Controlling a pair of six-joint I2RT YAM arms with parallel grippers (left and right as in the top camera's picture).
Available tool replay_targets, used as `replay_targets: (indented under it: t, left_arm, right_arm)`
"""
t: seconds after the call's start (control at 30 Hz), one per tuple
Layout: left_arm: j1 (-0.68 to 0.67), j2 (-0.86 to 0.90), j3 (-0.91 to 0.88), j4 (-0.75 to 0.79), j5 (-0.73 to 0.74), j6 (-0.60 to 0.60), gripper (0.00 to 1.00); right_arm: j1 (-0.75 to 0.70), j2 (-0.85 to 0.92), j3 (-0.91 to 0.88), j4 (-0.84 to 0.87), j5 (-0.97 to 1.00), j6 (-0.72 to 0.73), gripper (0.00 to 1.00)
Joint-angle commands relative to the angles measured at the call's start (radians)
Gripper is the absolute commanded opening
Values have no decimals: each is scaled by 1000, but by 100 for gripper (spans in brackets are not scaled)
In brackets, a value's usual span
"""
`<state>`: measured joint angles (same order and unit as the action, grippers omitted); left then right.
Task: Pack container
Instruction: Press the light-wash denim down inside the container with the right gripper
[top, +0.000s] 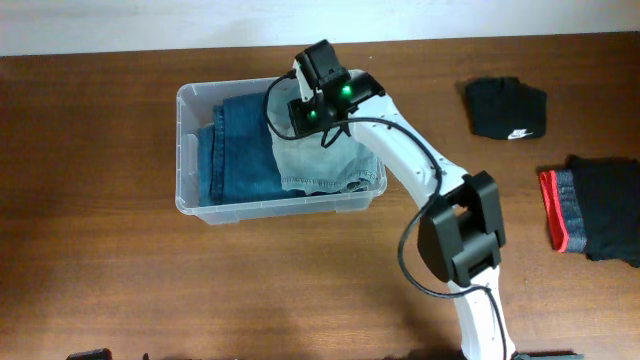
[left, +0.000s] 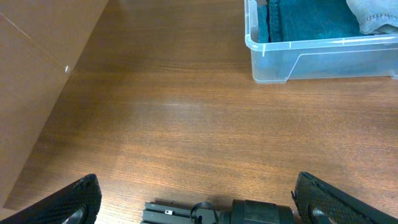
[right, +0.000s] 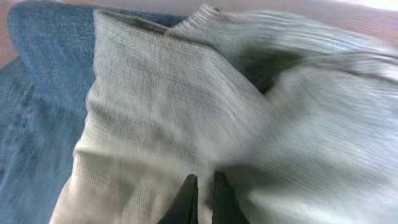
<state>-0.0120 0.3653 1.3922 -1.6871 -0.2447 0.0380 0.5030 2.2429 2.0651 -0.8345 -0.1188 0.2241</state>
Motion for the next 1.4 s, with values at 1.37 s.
replay_targets:
  t: [1.37]
  left_arm:
    - [-5,-2,-2,0,-17,1,100]
  right_arm:
    - [65,-180,-91,77,-1,17,4]
